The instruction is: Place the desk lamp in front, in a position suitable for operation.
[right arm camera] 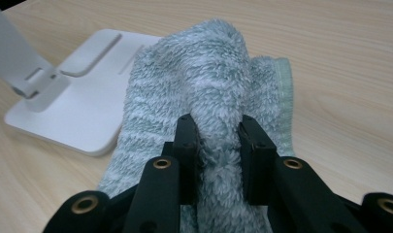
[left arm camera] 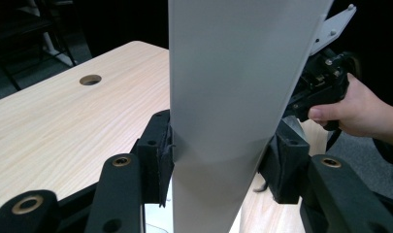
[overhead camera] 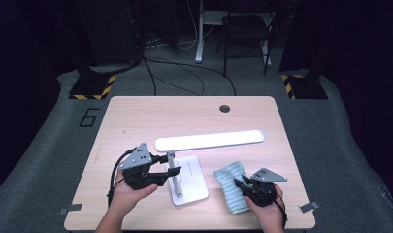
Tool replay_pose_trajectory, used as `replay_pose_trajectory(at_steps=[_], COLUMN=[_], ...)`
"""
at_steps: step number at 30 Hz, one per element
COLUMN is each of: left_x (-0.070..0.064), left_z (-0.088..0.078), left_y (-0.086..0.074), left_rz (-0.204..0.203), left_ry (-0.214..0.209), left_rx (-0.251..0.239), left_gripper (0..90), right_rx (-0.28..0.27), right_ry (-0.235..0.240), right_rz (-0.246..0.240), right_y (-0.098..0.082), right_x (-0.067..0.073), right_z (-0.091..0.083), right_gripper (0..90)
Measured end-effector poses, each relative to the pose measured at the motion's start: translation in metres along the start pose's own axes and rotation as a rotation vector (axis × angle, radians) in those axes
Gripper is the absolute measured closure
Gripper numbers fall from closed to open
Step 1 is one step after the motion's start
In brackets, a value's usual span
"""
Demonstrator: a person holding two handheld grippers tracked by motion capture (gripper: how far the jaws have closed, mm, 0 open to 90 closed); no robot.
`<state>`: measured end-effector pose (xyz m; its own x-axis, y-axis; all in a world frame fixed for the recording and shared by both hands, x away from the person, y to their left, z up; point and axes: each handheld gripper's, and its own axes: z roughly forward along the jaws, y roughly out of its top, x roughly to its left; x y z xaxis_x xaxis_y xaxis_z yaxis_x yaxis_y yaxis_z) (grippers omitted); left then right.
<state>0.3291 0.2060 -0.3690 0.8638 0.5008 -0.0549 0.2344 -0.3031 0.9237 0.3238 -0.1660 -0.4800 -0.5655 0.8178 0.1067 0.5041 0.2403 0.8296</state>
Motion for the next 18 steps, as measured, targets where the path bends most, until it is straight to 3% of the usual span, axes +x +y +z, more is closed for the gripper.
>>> replay_pose_trajectory(at_steps=[6,13,16,17,18], left_x=[0.0,-0.003,-0.004,-0.005,-0.005], left_z=[0.0,0.001,0.001,0.001,0.001], left_y=[-0.001,-0.001,-0.001,-0.001,-0.001], left_rz=[-0.004,0.005,0.002,0.004,0.004], left_ry=[-0.035,-0.047,-0.045,-0.038,-0.036], left_rx=[-0.008,-0.005,-0.007,-0.01,-0.011], left_gripper=[52.0,51.9,51.8,51.8,51.7], right_rx=[0.01,0.057,0.077,0.109,0.108], right_ry=[0.065,0.073,0.071,0.071,0.06], right_rz=[-0.062,-0.081,-0.081,-0.073,-0.077], right_y=[0.018,0.024,0.023,0.021,0.02], right_x=[0.035,0.067,0.072,0.077,0.078], right_z=[0.021,0.063,0.074,0.083,0.084], right_gripper=[72.4,71.8,70.0,60.7,57.2])
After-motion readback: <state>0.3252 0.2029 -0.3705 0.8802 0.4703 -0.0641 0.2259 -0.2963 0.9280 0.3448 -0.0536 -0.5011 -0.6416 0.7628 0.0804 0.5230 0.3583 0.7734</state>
